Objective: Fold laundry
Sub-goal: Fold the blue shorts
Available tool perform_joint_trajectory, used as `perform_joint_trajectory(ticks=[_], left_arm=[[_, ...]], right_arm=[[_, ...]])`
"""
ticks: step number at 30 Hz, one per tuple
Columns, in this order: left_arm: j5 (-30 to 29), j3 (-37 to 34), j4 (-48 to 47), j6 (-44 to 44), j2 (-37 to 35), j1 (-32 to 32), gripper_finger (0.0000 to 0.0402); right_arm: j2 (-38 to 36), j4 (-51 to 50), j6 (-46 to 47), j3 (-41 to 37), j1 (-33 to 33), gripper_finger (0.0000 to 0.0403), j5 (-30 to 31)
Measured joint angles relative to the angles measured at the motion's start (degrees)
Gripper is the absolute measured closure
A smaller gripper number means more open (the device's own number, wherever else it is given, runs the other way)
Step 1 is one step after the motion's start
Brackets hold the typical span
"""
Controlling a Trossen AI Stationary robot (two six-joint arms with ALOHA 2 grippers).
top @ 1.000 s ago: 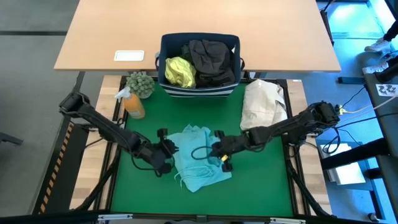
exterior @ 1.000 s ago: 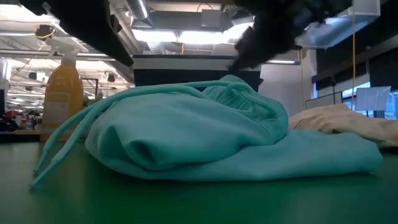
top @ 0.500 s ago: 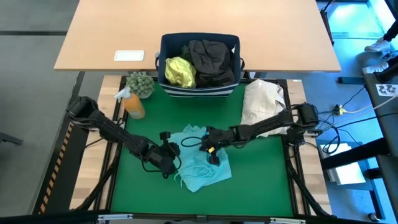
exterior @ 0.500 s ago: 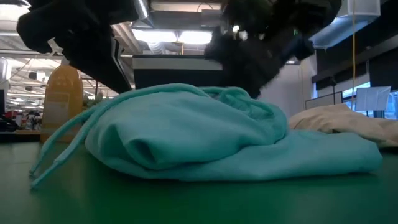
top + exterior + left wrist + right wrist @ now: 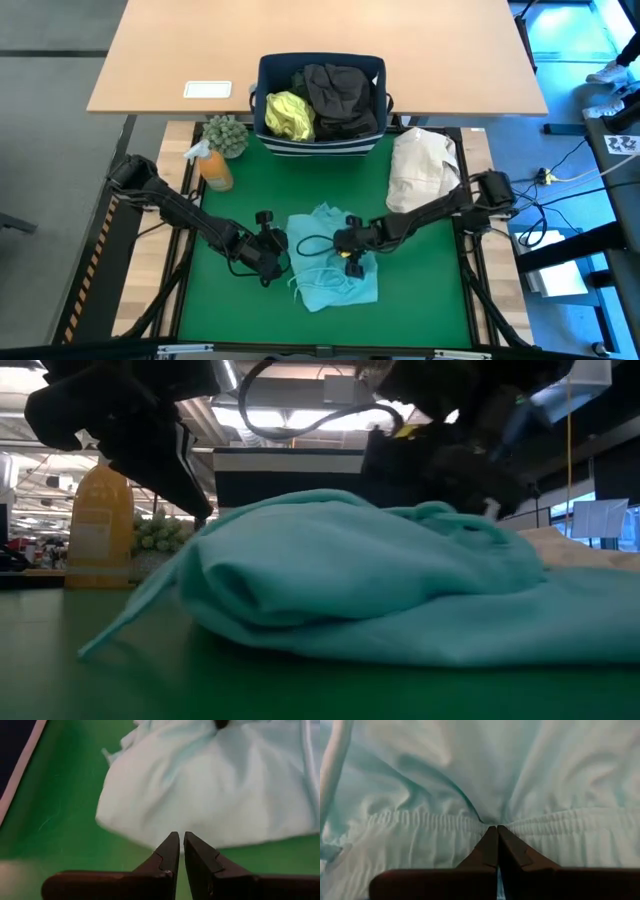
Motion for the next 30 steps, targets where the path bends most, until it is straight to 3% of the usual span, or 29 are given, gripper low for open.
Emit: perform_joint_trajectory(ticks=[10,14,19,22,30], left_arm=[[0.0,0.0,-0.2,-0.1,0.0,-0.2,0.0377],[0.0,0.0,-0.2,-0.1,0.0,-0.3,0.0377],[0.0,0.0,-0.2,-0.1,0.0,-0.3,0.0377],[0.0,0.0,0.0,-0.1,0.0,-0.3,0.0377],[0.0,0.0,1.0,-0.1,0.0,-0.3,0.0377]], right_arm=[[-8.7,-24.6,11.3,-0.7,7.8,0.0401,1.1],[-16.4,-25.9,13.8,-0.5,10.5,0.0401,4.0],[-22.3,-19.7,11.3,-0.5,11.0,0.0401,11.9],[-22.3,-11.9,5.3,-0.4,8.8,0.0400,13.4],[-13.6,5.7,-3.3,-0.4,0.8,0.0400,2.0]])
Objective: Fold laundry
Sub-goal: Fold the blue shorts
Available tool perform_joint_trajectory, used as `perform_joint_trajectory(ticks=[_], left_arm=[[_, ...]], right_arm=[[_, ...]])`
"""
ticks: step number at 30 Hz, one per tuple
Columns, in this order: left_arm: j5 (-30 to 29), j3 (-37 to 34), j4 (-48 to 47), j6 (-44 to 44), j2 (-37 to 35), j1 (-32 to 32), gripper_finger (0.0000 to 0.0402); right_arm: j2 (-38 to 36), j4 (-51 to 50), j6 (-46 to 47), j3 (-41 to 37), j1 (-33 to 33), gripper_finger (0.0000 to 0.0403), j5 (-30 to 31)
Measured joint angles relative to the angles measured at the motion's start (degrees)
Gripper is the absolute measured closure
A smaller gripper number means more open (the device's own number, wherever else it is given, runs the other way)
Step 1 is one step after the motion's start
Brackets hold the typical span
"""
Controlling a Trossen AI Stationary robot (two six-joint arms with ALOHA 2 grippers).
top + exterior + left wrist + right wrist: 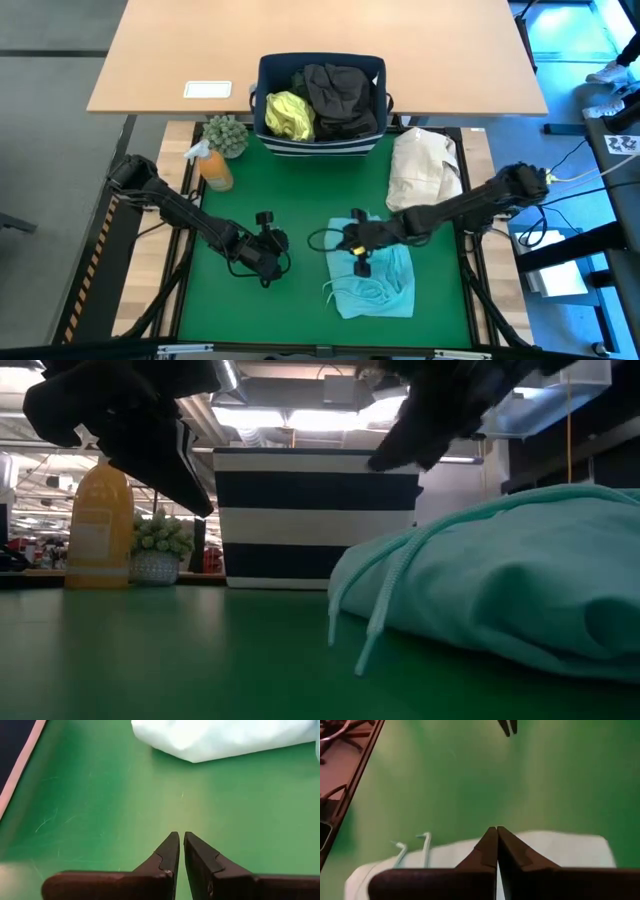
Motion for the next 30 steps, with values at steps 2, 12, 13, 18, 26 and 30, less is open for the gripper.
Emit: perform_joint_trajectory(ticks=[2,12,13,18,26,30], left_arm=[[0.0,0.0,0.0,0.1,0.0,0.0,0.0377],[-0.3,0.0,0.1,0.2,0.0,0.5,0.0377],[-0.3,0.0,0.2,0.2,0.0,0.4,0.0377],[0.0,0.0,-0.2,0.2,0.0,0.1,0.0377],[-0.1,0.0,-0.1,0.2,0.0,0.4,0.0377],[0.0,0.0,0.0,0.2,0.0,0.4,0.0377]], right_arm=[[2.8,3.2,-0.9,0.0,-1.0,0.0400,-2.3],[12.3,2.6,-1.7,0.5,-3.1,0.0401,-12.9],[12.3,-0.1,-1.5,0.9,-2.7,0.0401,-12.9],[9.3,-15.5,-0.2,1.8,1.0,0.0401,-12.7],[2.1,-32.8,9.7,1.8,8.5,0.0402,-9.5],[-1.0,-37.6,14.4,1.8,10.9,0.0402,-7.2]])
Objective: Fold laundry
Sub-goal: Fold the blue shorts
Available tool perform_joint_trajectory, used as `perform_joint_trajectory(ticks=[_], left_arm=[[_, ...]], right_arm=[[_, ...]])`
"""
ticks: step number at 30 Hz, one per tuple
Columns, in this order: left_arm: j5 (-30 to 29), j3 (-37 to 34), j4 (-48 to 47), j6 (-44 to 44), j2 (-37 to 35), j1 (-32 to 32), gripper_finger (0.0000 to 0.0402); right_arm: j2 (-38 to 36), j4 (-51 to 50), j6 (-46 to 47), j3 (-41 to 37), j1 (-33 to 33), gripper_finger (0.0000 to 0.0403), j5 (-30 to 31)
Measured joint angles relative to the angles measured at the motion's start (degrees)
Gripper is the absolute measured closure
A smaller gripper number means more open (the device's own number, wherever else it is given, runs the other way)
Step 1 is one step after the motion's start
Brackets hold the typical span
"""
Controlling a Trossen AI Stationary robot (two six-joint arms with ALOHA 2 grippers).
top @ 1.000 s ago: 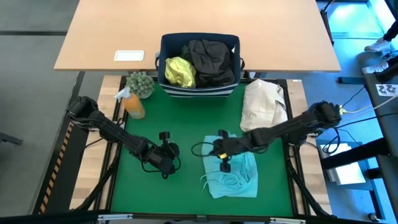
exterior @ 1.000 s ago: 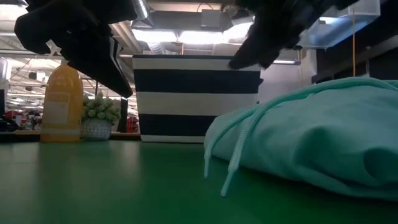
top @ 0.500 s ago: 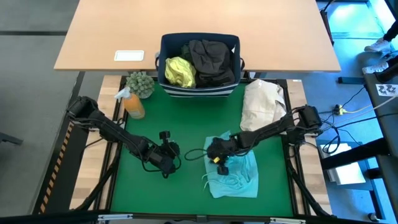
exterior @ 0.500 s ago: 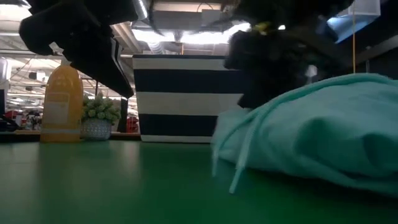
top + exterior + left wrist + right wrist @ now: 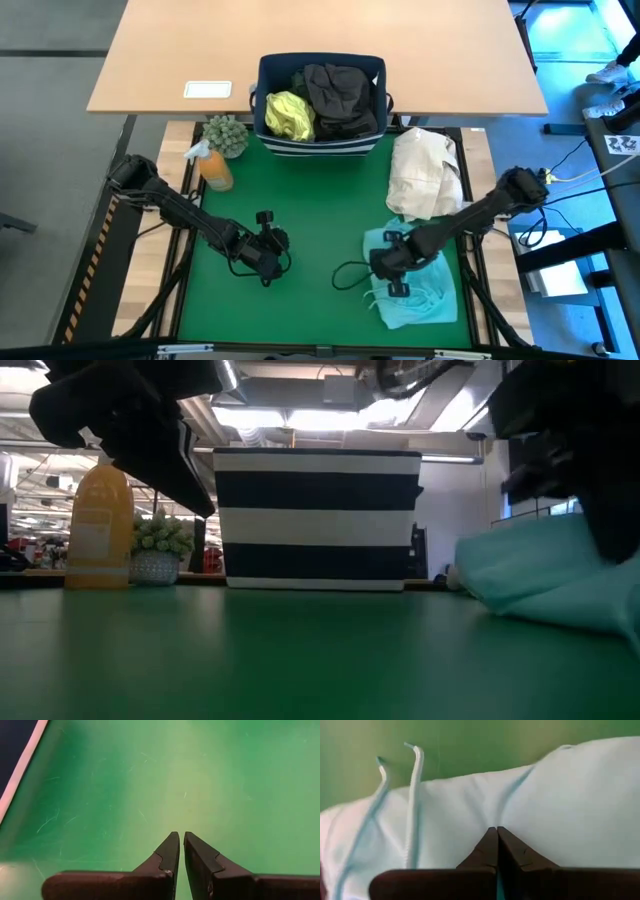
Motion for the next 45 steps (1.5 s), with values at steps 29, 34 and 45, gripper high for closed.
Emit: perform_joint_trajectory(ticks=[29,34,45], left_arm=[[0.0,0.0,-0.1,-1.2,0.0,-2.6,0.0377],[-0.1,0.0,-0.1,-1.2,0.0,-2.5,0.0377],[-0.4,0.0,0.0,-1.2,0.0,-2.5,0.0377]], right_arm=[[4.4,-10.0,-2.2,-0.7,-8.5,0.0403,16.0],[2.1,-15.8,2.6,-0.7,-4.9,0.0403,16.2],[-4.6,9.1,-0.6,-0.7,-1.6,0.0403,16.9]])
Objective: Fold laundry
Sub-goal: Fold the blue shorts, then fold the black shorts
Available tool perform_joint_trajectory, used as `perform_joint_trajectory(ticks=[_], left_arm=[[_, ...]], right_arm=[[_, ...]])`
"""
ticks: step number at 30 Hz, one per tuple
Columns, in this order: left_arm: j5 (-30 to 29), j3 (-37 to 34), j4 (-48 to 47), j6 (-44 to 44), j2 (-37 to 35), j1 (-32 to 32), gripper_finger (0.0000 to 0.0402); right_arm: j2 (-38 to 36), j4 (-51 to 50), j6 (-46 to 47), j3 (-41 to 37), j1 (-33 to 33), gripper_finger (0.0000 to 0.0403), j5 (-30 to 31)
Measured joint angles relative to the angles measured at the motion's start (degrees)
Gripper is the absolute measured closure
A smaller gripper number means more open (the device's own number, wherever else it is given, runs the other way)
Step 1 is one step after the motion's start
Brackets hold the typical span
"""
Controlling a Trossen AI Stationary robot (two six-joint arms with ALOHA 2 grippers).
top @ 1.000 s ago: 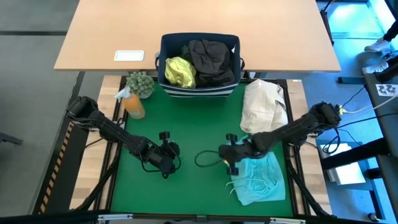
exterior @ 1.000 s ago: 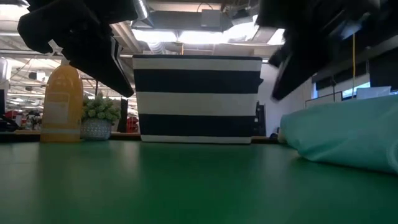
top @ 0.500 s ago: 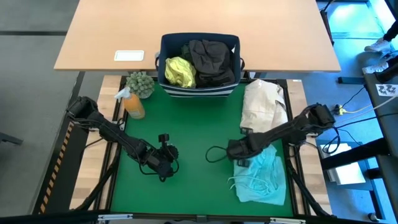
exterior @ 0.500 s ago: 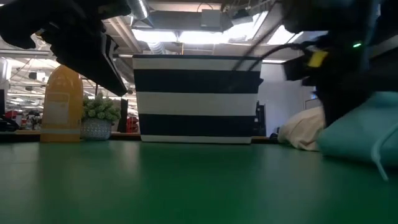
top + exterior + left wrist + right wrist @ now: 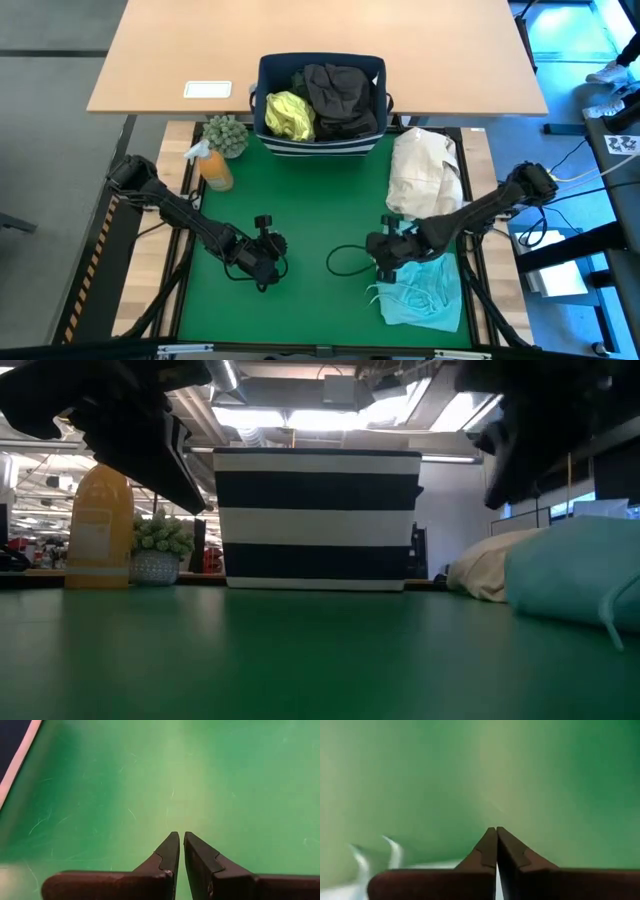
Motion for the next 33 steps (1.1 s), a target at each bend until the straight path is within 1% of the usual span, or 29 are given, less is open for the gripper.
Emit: perform_joint_trajectory(ticks=[4,8,13,16,20,23,27,30,33], left_arm=[[0.0,0.0,0.0,-0.9,0.0,0.0,0.0377],[0.0,0.0,0.0,-1.2,0.0,0.0,0.0377],[0.0,0.0,0.0,-1.4,0.0,0.0,0.0377],[0.0,0.0,0.1,-1.5,0.0,0.0,0.0377],[0.0,0.0,0.1,-1.5,0.0,0.0,0.0377],[0.0,0.0,0.3,-1.4,0.0,0.0,0.0377],[0.0,0.0,0.5,-1.4,0.0,0.0,0.0377],[0.0,0.0,0.6,-1.5,0.0,0.0,0.0377],[1.3,0.0,1.6,-1.4,0.0,0.0,0.0377]], right_arm=[[2.5,3.4,-2.6,0.0,1.0,0.0403,-5.4],[6.0,1.1,-2.6,0.0,2.5,0.0403,-8.1],[9.2,-13.6,4.0,0.0,5.0,0.0403,-7.8],[9.3,-17.6,7.4,0.0,7.5,0.0403,-8.7],[8.7,-16.5,9.2,0.0,11.3,0.0403,-12.2],[8.7,-15.6,9.7,0.0,13.0,0.0403,-13.0],[8.2,-10.2,9.2,0.0,12.9,0.0403,-10.5],[6.6,-6.2,6.7,0.0,11.8,0.0403,-7.9],[4.7,-4.1,4.7,0.0,10.0,0.0401,-5.3]])
